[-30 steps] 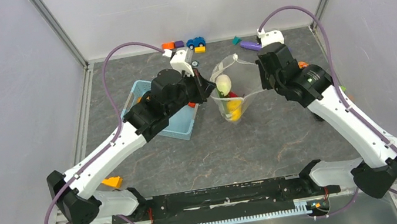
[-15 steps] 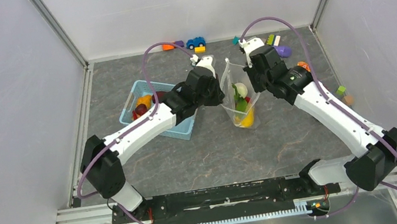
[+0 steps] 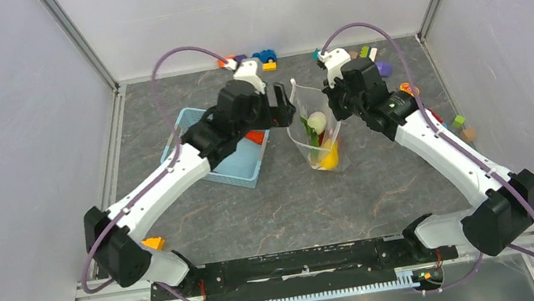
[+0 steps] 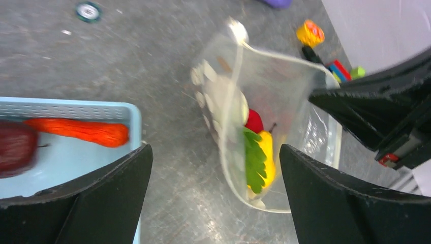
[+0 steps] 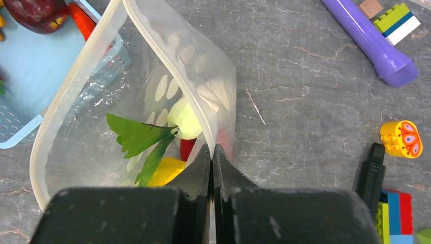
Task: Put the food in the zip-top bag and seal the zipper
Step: Adjust the zipper food storage bag at the center of the board, then pick up the fake fruit from the bin.
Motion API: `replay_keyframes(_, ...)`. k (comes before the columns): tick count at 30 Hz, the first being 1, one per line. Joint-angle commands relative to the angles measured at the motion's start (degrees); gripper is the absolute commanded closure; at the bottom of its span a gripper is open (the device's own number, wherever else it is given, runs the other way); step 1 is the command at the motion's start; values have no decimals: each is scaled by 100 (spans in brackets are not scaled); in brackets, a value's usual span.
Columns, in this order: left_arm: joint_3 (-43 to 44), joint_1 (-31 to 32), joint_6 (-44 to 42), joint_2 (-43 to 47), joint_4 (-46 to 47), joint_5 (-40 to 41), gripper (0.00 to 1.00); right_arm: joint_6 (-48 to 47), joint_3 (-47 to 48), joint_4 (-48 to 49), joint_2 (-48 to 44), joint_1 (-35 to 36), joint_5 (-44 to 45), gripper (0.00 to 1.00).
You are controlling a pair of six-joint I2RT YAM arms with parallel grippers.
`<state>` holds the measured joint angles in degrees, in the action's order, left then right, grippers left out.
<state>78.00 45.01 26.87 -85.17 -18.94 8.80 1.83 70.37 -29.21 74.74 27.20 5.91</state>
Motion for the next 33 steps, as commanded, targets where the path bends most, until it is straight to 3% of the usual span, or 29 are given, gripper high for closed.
replay_keyframes(1, -150, -640, -85, 604, -87, 236, 0, -52, -47, 383, 16, -153, -466, 98)
replay_keyframes(7, -584, -1688, 293, 939, -106, -34, 0, -46, -137, 459, 21, -206, -574, 97)
replay_keyframes(14, -1020, -2537, 845, 489, -194, 134, 0, -60, -145, 472, 76, -289, -574, 97)
replay_keyframes(24, -1438, -3141, 1595, -490, 586, -294, 0, -51, -185, 464, 103, -316, -741, 97)
replay_keyframes(33, -1494, -3252, 1873, -1086, 943, -414, 5, -69, -190, 455, 153, -320, -714, 97)
